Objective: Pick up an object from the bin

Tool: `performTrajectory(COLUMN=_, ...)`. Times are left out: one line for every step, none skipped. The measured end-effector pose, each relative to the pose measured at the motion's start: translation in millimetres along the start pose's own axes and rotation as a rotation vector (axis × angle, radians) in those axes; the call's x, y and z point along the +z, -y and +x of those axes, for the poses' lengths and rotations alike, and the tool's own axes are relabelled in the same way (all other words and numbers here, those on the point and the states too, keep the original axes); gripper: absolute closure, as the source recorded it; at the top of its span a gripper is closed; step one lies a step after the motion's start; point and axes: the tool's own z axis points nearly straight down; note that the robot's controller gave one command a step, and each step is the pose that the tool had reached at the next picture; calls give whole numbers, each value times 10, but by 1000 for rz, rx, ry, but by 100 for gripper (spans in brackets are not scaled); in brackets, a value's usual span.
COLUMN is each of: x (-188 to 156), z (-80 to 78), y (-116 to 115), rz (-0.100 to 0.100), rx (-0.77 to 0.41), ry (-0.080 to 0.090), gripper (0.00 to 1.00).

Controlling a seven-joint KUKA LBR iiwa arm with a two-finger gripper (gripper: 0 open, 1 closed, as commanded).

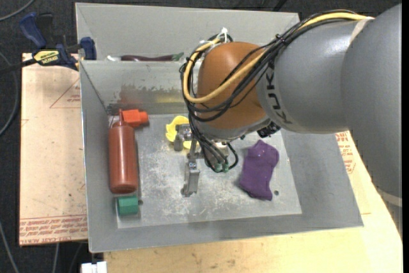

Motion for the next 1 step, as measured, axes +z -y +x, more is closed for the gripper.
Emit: performTrajectory(x=-43, z=-18, y=5, rz=-1, rx=3, ry=8, gripper=0)
